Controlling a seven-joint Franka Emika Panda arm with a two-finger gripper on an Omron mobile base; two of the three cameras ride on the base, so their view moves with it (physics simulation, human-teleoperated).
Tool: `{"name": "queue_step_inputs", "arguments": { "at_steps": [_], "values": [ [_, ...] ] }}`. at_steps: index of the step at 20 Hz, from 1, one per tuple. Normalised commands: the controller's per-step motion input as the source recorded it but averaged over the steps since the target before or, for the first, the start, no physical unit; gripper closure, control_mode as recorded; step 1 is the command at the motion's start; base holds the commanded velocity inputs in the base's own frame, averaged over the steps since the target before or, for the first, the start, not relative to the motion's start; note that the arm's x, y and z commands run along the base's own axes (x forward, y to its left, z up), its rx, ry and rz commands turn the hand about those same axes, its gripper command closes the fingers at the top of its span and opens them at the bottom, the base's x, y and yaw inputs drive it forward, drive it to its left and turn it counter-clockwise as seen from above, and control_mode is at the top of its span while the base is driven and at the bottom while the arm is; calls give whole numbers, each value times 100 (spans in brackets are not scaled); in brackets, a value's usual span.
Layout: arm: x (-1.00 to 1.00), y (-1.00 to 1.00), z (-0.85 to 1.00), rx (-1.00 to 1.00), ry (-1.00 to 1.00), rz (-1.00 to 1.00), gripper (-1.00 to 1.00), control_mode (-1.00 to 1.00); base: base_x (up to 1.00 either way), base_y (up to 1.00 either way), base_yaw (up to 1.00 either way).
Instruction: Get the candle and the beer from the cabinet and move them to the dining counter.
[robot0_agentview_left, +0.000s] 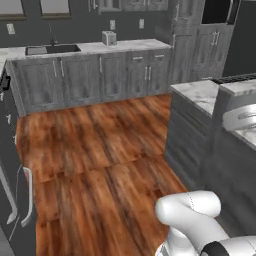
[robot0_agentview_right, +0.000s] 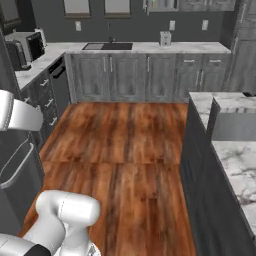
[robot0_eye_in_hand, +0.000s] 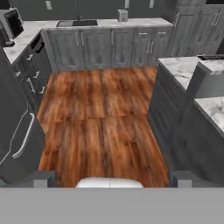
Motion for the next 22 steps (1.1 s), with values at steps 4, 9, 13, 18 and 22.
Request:
{"name": "queue_step_inputs", "arguments": {
  "at_steps": [4,9,13,18,22],
  "values": [
    [0,0,0,0,0,0,-100,100,100,67,1],
    [0,0,0,0,0,0,-100,100,100,22,8],
    [0,0,0,0,0,0,-100,100,100,1,2],
    [0,0,0,0,0,0,-100,100,100,0,0],
    [0,0,0,0,0,0,-100,100,100,0,0]
  ]
}}
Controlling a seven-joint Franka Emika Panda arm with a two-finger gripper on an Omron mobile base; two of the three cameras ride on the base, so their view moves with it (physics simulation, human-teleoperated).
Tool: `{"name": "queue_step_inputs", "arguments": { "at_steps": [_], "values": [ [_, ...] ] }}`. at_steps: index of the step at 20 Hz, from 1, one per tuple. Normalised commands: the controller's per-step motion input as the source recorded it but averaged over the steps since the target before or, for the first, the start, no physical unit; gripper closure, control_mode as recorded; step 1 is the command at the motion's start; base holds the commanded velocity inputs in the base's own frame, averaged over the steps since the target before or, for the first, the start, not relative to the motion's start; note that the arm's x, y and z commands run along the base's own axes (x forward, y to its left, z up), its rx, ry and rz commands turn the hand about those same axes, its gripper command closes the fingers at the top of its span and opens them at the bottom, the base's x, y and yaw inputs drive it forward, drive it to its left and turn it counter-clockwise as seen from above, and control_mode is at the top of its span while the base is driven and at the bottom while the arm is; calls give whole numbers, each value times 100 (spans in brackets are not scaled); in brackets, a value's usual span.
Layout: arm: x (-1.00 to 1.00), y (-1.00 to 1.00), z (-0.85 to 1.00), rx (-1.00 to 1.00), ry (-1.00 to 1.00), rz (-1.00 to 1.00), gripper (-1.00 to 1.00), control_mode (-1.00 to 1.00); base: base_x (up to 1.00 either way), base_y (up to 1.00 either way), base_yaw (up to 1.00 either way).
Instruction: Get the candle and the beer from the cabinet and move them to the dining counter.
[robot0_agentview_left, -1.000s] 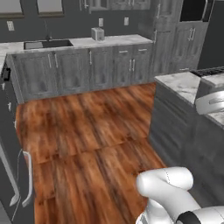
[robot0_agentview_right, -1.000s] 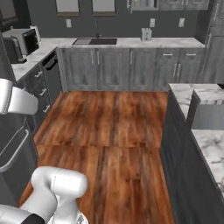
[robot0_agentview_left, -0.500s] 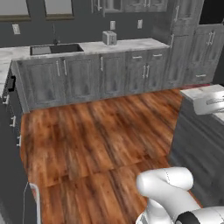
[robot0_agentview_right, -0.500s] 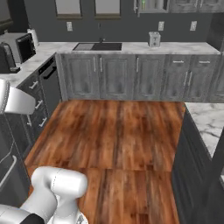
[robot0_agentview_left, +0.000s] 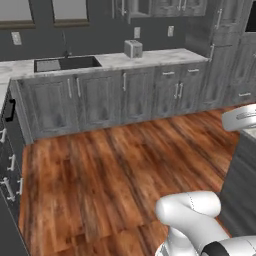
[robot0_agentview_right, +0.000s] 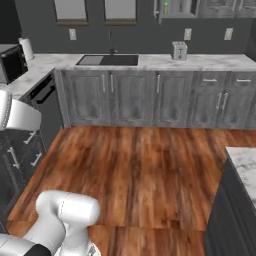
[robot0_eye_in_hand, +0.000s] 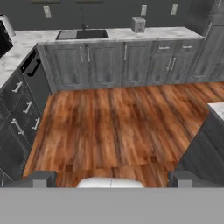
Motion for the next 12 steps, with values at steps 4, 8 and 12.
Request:
{"name": "queue_step_inputs", "arguments": {
  "at_steps": [4,8,12],
  "values": [
    [0,0,0,0,0,0,-100,100,100,0,0],
    [0,0,0,0,0,0,-100,100,100,0,0],
    [0,0,0,0,0,0,-100,100,100,0,0]
  ]
}}
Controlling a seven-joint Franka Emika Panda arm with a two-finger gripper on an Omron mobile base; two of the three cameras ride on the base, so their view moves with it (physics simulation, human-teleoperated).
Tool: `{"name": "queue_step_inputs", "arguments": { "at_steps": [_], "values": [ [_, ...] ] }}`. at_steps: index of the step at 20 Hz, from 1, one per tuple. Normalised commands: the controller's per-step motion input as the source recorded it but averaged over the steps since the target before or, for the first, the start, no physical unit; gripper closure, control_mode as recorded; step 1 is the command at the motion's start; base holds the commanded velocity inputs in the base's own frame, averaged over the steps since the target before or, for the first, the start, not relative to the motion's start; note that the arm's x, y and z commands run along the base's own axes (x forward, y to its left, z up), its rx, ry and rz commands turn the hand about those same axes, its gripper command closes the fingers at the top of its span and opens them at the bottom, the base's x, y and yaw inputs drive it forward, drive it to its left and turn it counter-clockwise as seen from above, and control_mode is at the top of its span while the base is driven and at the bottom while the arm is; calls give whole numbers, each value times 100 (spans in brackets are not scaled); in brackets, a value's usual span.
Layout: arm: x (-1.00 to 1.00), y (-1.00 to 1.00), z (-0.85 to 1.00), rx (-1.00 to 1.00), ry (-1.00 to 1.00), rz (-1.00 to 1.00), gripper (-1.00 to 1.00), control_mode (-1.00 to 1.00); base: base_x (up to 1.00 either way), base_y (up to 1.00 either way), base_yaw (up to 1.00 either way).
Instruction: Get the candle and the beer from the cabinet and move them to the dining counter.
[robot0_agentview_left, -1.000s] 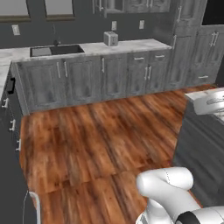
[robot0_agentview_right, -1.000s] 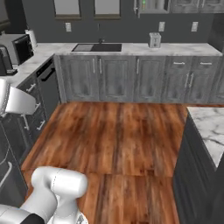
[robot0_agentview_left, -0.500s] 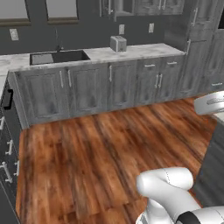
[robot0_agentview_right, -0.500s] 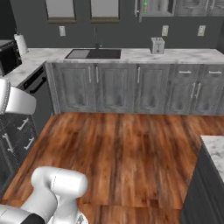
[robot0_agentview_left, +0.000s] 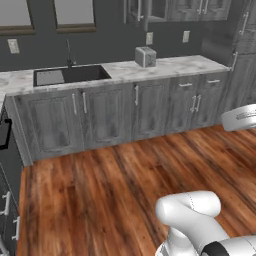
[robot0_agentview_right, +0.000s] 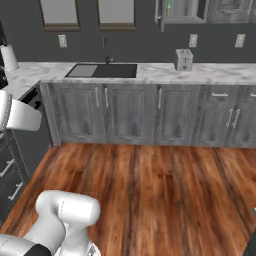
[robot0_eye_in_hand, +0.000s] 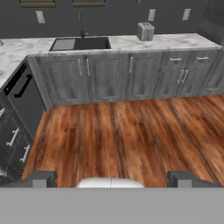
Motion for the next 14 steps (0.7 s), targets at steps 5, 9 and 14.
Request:
{"name": "queue_step_inputs", "arguments": {
  "at_steps": [5,9,14],
  "values": [
    [0,0,0,0,0,0,-100,100,100,0,0],
    [0,0,0,0,0,0,-100,100,100,0,0],
    [0,0,0,0,0,0,-100,100,100,0,0]
  ]
}}
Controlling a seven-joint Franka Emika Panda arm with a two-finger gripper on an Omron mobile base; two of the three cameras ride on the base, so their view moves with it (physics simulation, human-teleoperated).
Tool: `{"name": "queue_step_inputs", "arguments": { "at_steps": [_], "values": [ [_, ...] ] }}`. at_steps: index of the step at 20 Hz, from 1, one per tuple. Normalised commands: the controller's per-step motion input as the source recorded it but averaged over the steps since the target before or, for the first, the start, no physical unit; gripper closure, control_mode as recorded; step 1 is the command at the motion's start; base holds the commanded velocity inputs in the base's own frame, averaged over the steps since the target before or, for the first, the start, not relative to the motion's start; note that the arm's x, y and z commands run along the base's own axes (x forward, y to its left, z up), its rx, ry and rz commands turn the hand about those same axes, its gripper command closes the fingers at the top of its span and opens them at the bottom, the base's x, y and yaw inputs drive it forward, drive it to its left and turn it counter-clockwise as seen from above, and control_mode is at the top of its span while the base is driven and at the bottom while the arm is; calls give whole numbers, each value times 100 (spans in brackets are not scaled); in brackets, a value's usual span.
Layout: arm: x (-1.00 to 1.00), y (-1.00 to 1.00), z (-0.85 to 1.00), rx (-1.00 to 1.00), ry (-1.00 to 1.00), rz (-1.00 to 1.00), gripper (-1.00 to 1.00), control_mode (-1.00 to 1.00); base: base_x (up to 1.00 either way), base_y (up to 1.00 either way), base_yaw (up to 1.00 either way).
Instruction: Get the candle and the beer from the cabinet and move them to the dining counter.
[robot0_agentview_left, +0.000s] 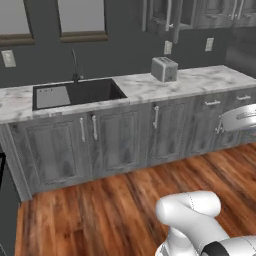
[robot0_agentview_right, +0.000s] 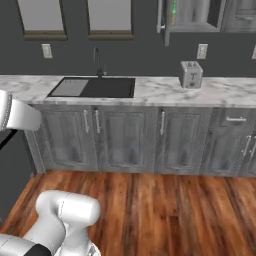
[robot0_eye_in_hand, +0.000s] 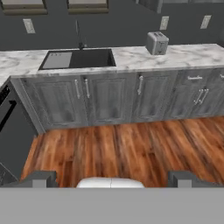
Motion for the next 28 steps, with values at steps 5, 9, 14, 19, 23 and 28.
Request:
{"name": "queue_step_inputs", "arguments": {
  "at_steps": [5,9,14,19,23,28],
  "values": [
    [0,0,0,0,0,0,-100,100,100,-1,0],
    [0,0,0,0,0,0,-100,100,100,-10,0],
    [0,0,0,0,0,0,-100,100,87,-17,0],
    [0,0,0,0,0,0,-100,100,5,-97,-1],
    [0,0,0,0,0,0,-100,100,0,-100,0],
    [0,0,0,0,0,0,-100,100,17,-100,5]
  ]
}}
